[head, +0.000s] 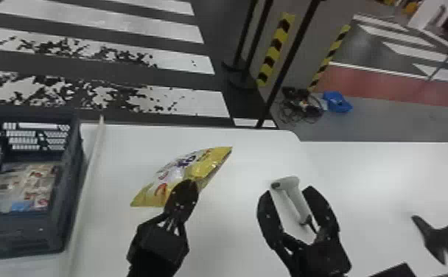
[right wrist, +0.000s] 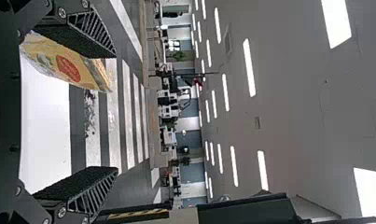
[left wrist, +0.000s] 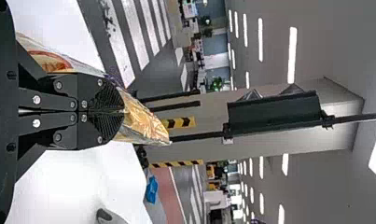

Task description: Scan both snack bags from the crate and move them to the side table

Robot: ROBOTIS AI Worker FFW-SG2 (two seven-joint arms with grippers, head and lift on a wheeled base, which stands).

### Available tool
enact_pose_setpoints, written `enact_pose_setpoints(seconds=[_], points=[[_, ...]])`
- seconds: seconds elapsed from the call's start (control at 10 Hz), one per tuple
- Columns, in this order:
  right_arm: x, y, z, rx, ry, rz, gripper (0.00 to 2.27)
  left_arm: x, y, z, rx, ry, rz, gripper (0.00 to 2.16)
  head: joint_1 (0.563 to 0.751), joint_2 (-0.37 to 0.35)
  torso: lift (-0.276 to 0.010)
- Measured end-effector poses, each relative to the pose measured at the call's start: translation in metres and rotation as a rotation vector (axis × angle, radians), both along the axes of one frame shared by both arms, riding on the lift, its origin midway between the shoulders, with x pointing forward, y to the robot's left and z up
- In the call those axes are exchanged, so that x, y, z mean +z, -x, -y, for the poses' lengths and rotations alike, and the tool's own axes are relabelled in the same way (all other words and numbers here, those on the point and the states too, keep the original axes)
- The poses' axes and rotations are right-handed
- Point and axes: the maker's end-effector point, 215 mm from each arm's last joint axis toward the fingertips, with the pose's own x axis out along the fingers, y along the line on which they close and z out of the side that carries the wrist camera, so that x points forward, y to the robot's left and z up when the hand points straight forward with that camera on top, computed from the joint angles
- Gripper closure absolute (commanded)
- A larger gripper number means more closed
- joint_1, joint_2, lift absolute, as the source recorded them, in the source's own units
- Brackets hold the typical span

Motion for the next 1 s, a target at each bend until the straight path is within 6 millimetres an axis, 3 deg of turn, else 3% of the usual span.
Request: enact_pose_setpoints(seconds=[0.3,0.7,0.8,0.9,1.0], points=[[0.001,-0.001,0.002,-0.003,0.003,0.001,0.14,-0.008,0.007,0.024,-0.080,0.066,-0.032,2.09,0.695,-0.350,-0.095],[0.000,-0.005,0.001,-0.002,0.003,0.001,0.14,-0.015,0.032,0.067,-0.173,0.055,-0.044,2.09,0.695,-0.350,-0.095],[0.000,-0.005,0.001,-0.002,0.003,0.001,0.14,-0.020,0.032,0.069,-0.176,0.048,-0.049,1.98,0.695,-0.350,-0.095],[0.000,-0.005,0.001,-0.002,0.003,0.000,0.14,-0.023,0.031,0.067,-0.170,0.047,-0.053,1.08,0.695,-0.350,-0.095],[0.000,-0.005,0.001,-0.003,0.003,0.001,0.14,-0.024,0.030,0.066,-0.165,0.050,-0.057,0.00,0.695,-0.350,-0.095]])
